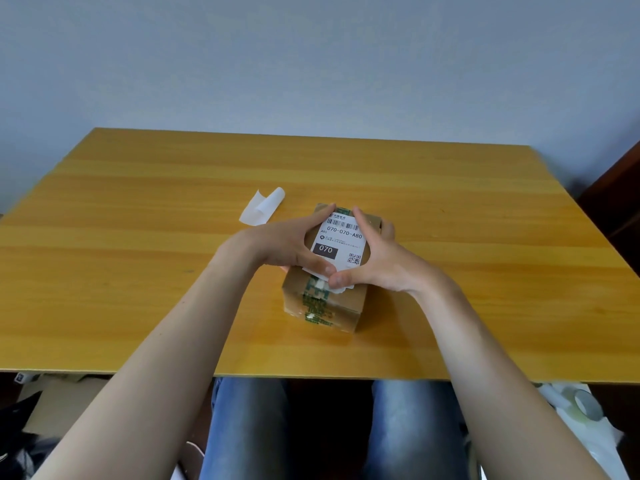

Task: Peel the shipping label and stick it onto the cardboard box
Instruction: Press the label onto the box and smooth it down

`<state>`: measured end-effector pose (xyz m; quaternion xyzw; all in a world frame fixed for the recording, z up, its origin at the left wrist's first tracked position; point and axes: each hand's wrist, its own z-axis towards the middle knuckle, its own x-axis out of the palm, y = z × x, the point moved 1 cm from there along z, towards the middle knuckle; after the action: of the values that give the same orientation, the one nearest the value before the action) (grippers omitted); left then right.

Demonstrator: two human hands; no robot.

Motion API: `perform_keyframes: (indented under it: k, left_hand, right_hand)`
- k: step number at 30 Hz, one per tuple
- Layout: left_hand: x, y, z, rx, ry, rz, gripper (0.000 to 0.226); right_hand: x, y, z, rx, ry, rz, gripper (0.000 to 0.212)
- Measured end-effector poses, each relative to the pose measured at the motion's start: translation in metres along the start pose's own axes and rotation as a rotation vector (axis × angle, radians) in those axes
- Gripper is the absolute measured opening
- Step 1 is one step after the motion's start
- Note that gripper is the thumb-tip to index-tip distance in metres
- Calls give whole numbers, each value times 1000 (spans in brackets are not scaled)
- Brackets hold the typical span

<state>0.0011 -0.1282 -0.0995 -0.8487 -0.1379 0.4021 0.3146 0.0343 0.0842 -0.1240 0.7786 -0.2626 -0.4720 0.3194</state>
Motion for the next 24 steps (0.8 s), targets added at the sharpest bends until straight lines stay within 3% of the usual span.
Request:
perform_keyframes:
  k: [2,8,12,14,18,24]
  left_hand:
    - [4,-4,-1,-10,-15,6,118]
    - [18,-19,-2,-56,-28,22,117]
    - [32,-26,-4,-66,-68,16,113]
    - [35,-30,-1,-62,-128,-13,101]
    - [32,-34,5,-84,-291,-28,68]
    - [27,-35,15,-27,-337,-32,68]
  right_hand:
    - [-2,-3,1,-13,6,15,158]
    - [-20,-7,-7,-22,-1,1,132]
    - [-20,-9,-12,-30,-82,98,96]
    - [-19,-10,-13,-41,-104,91,85]
    - [-19,-11,-14,-35,-110,56,84]
    - [-22,-10,-10,-75,-159,49,87]
